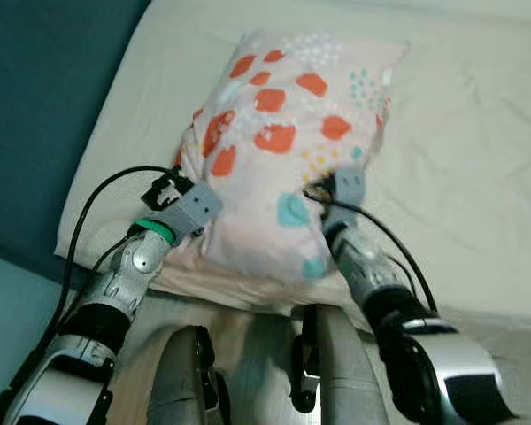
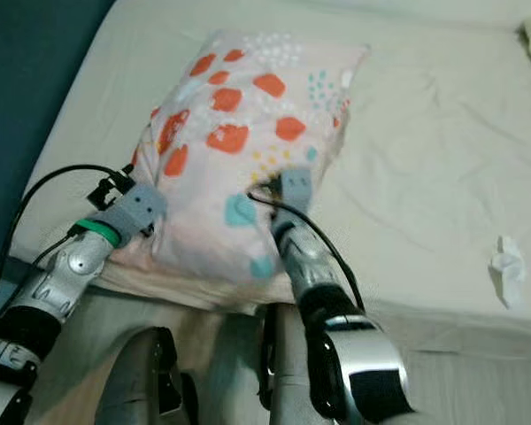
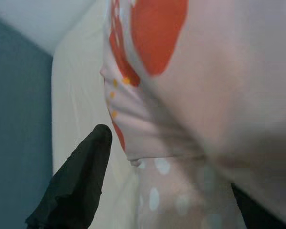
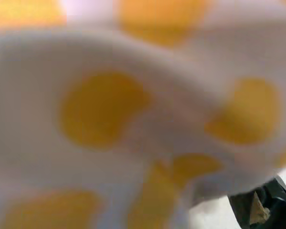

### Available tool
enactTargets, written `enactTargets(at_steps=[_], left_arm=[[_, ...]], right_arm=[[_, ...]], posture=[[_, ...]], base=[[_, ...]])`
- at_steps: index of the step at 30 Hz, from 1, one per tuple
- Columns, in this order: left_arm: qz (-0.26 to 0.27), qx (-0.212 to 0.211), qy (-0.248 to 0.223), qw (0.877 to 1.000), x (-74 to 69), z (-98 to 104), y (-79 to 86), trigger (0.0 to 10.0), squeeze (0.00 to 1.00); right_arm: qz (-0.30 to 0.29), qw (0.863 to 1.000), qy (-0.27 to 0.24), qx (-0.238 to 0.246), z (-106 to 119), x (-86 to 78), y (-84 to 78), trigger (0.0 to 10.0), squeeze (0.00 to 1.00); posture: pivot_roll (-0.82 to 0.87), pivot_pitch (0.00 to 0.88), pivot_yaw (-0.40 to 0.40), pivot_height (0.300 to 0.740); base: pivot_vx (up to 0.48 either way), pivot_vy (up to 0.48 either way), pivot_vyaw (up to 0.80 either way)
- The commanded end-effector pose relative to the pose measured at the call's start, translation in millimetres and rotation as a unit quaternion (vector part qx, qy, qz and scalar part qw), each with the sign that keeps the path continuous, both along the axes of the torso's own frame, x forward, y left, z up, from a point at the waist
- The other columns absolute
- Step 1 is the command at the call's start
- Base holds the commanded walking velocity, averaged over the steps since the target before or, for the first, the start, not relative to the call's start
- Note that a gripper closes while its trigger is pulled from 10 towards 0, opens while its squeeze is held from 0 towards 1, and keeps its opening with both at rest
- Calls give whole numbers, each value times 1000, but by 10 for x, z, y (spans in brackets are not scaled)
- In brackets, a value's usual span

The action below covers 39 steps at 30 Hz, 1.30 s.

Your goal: Clean up the room

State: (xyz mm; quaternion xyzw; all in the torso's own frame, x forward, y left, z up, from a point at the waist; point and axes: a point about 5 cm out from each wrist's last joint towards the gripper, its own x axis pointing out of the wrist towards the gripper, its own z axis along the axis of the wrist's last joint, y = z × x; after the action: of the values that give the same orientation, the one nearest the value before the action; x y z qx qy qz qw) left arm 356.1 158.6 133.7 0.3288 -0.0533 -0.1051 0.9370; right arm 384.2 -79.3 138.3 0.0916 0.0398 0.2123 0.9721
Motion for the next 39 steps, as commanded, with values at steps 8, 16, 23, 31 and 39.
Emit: enactTargets(at_steps=[8,16,23,31,39], left_arm=[[22,-232,107,967,-185,5,77,10000,0],[354,-477,-9,805,-333,180,741,10000,0],[486,-334,-168,790,-551,618,1489,10000,0],[492,-206,-256,806,-677,1161,1552,10000,0],[393,-141,-282,864,-735,1245,1258,10000,0]], right_arm=[[214,969,-117,41,871,-49,963,10000,0],[304,938,-163,20,1255,-260,1514,10000,0],[312,934,-174,20,1284,-275,1532,10000,0],[249,946,-201,48,1307,-49,1035,10000,0],[195,942,-264,65,1228,-12,539,10000,0]], posture=[[27,200,2,610],[70,163,-17,610],[68,143,-22,610],[43,131,-5,610],[42,124,12,610]], base=[[0,0,0],[0,0,0],[0,0,0],[0,0,0],[0,0,0]])
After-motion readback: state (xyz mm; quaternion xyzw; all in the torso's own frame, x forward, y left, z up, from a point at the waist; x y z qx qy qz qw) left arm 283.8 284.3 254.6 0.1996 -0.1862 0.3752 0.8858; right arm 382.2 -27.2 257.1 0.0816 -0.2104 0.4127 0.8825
